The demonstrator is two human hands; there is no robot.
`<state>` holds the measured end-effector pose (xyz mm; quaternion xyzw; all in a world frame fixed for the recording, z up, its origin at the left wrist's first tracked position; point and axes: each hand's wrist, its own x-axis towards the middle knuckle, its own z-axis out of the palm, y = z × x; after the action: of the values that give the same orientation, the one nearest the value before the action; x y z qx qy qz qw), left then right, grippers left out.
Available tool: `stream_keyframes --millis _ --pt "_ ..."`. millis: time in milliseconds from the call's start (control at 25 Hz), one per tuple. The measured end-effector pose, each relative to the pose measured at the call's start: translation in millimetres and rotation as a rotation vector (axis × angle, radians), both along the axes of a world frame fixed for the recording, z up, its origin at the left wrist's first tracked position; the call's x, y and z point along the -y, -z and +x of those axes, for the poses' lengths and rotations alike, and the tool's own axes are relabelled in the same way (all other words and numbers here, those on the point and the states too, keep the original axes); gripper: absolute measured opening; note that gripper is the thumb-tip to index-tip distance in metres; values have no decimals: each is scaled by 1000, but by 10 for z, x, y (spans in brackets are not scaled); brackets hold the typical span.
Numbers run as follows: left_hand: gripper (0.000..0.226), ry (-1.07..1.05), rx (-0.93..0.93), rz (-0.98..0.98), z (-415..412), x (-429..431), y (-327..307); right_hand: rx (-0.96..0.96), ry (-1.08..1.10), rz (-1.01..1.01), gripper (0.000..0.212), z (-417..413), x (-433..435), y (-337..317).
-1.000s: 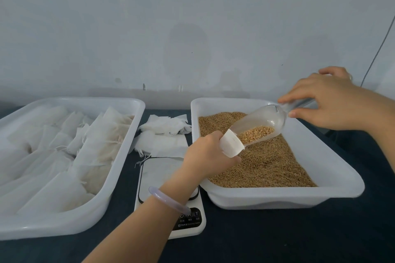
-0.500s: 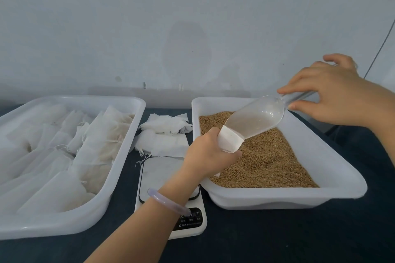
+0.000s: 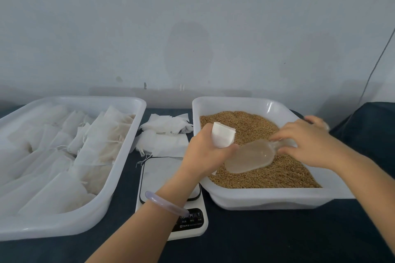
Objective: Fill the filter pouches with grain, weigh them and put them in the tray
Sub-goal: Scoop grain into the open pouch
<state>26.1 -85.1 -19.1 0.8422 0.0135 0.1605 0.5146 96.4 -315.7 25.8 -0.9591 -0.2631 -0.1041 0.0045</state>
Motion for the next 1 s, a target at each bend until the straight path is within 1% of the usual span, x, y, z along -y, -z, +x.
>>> stream_keyframes --millis 80,160,240,360,440,520,760,880,1000 --pt "36 -11 -2 -6 -2 5 0 -42 -35 -68 32 4 -60 147" --pt "36 -14 -6 -18 0 6 4 -111 -85 -61 32 -12 -133 277" --pt "36 -15 -8 -32 0 8 1 -201 -104 9 28 -18 -152 347" --pt "35 -24 -4 -19 -6 5 3 -276 -77 121 25 -11 -53 302" --pt "34 -24 1 -21 -4 2 5 -274 -42 167 28 -8 51 217" --pt "33 -17 0 -22 -1 0 3 -250 -2 159 30 2 156 108" --pt "33 2 -3 -10 -20 10 -7 -287 33 186 28 -7 362 -177" --pt "38 14 -7 -6 -27 10 -11 -307 44 279 27 -15 398 -208" --pt "41 22 -16 50 -19 9 1 -290 5 411 27 -52 404 -327"
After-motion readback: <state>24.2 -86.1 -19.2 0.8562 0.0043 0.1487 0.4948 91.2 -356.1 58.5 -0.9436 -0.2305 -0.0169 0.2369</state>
